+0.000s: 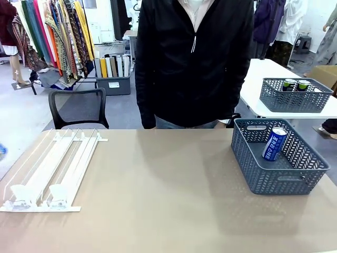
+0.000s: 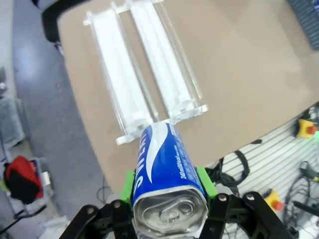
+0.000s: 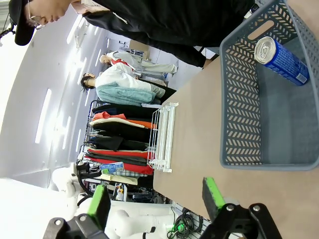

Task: Retrieve and store the cans from the dispenser.
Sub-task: Pick up one can from the Automatic Can Dispenser and place it in the middle of the table.

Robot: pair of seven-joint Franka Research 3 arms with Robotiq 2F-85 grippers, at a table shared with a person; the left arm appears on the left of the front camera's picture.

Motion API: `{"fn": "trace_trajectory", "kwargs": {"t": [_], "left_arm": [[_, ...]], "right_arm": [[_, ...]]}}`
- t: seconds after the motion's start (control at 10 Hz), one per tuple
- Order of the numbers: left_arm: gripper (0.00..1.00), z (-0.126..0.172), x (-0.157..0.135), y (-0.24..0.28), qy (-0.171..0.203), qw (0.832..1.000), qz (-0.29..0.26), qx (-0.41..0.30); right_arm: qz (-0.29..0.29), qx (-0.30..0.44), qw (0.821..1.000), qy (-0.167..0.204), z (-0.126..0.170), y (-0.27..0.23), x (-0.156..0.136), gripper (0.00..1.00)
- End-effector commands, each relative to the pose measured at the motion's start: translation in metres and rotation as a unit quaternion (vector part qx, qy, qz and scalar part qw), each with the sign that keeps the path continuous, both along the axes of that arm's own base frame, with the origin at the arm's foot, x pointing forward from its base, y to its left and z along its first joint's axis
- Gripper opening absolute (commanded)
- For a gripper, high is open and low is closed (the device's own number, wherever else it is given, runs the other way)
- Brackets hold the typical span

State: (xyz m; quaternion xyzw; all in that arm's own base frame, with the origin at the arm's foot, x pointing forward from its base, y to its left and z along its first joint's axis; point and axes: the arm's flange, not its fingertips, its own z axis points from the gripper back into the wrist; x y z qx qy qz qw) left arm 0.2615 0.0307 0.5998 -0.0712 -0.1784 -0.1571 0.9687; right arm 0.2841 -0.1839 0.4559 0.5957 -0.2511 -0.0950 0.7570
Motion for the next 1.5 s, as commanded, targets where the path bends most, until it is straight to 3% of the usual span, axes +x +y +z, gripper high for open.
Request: {"fn": "trace_trajectory", "kwargs": {"t": [0.0,0.2,0.5,0.6,0.7,0.8,0.9,1.0,1.1,1.4], "left_arm": [[0.0,0.011,0.056,-0.096,0.025,1.0,0.004,0.016],[0.0,0.004,0.106,-0.216,0.069,0.996,0.058,0.023],[0.0,-0.057,0.136,-0.379,0.124,0.991,0.002,0.053],[0.0,-0.075,0.141,-0.419,0.119,0.992,0.015,0.035],[0.0,-0.092,0.14,-0.45,0.115,0.993,-0.005,0.01],[0.0,-0.114,0.142,-0.471,0.113,0.993,-0.017,0.016],[0.0,-0.13,0.147,-0.474,0.083,0.996,-0.003,0.037],[0.0,-0.13,0.151,-0.464,0.078,0.995,0.02,0.061],[0.0,-0.134,0.136,-0.478,0.119,0.992,-0.023,0.021],[0.0,-0.134,0.136,-0.478,0.119,0.992,-0.023,0.021]], "right_arm": [[-0.003,0.01,1.0,-0.012,0.004,0.0,0.003,1.0],[-0.003,0.01,1.0,-0.012,0.004,0.0,0.003,1.0],[-0.003,0.01,1.0,-0.012,0.004,0.0,0.003,1.0],[-0.003,0.01,1.0,-0.012,0.004,0.0,0.003,1.0],[-0.003,0.01,1.0,-0.012,0.004,0.0,0.003,1.0],[-0.003,0.01,1.0,-0.012,0.004,0.0,0.003,1.0],[-0.003,0.01,1.0,-0.012,0.004,0.0,0.003,1.0],[-0.003,0.01,1.0,-0.012,0.004,0.0,0.003,1.0],[-0.003,0.01,1.0,-0.012,0.004,0.0,0.003,1.0],[-0.003,0.01,1.0,-0.012,0.004,0.0,0.003,1.0]]}}
